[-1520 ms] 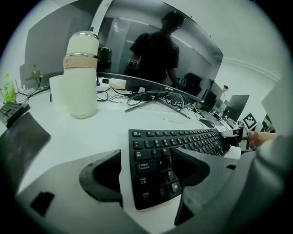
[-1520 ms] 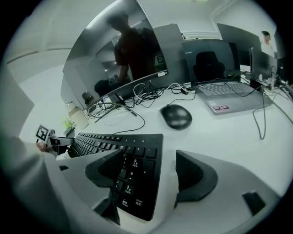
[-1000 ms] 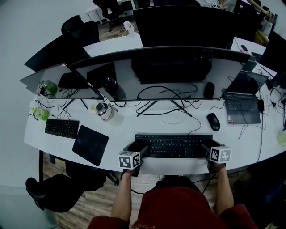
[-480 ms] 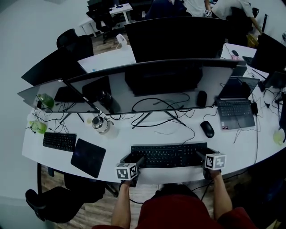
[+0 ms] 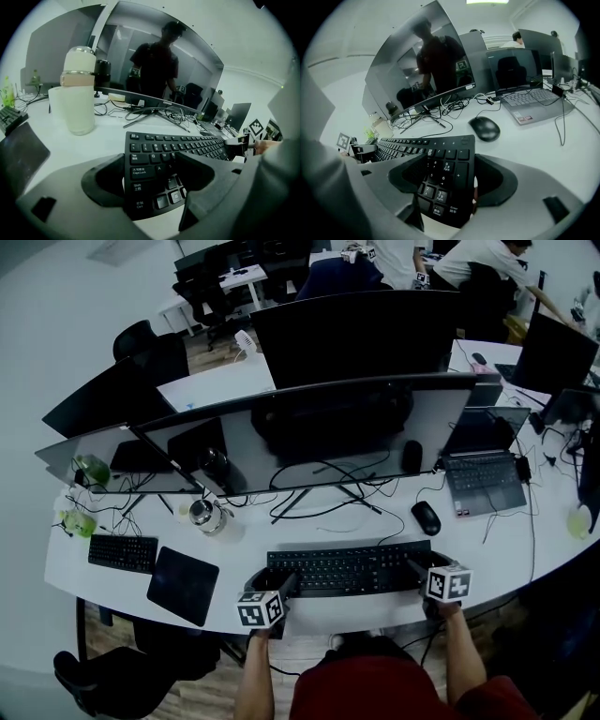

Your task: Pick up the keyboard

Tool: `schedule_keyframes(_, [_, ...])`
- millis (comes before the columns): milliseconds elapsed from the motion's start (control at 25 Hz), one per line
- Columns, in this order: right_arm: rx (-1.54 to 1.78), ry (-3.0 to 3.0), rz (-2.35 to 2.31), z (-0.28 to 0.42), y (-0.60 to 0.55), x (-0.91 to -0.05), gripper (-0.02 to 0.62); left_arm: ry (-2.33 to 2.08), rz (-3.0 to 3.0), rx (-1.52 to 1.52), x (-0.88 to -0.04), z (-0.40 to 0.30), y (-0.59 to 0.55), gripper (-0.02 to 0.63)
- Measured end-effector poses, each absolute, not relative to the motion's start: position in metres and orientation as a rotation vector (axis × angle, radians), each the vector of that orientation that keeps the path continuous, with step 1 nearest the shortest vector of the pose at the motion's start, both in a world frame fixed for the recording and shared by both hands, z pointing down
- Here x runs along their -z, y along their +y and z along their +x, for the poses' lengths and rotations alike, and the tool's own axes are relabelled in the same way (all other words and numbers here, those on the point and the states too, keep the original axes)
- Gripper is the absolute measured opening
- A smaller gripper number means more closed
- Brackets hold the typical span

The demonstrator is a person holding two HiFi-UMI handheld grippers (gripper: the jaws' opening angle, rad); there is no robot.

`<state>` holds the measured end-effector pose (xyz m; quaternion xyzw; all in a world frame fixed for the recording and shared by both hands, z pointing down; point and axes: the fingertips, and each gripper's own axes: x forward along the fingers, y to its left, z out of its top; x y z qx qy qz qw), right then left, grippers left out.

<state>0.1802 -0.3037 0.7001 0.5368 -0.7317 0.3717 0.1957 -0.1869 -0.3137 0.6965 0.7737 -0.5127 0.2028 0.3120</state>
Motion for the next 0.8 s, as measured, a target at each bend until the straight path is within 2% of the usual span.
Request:
schedule_keyframes(160, [-1.004,-2.092,1.551,0.185,-0.312,-0.677,0.31,-1.38,2.093,-0.5,-0.673,-0.184,-0.325,0.324])
schedule_keyframes(440, [-0.945,-2.17,1.693,0.197,-0.329,-0.626,0.268,-1.413,2.156,-0.416,-0.632,-0.179,-0.34,0.324])
schedule_keyframes(800, [-0.706,-2.294,1.821,0.202,-0.348,-0.547,0.268,-1.492,2.253,-0.26,-0.568,-0.175,-0.352,0.324])
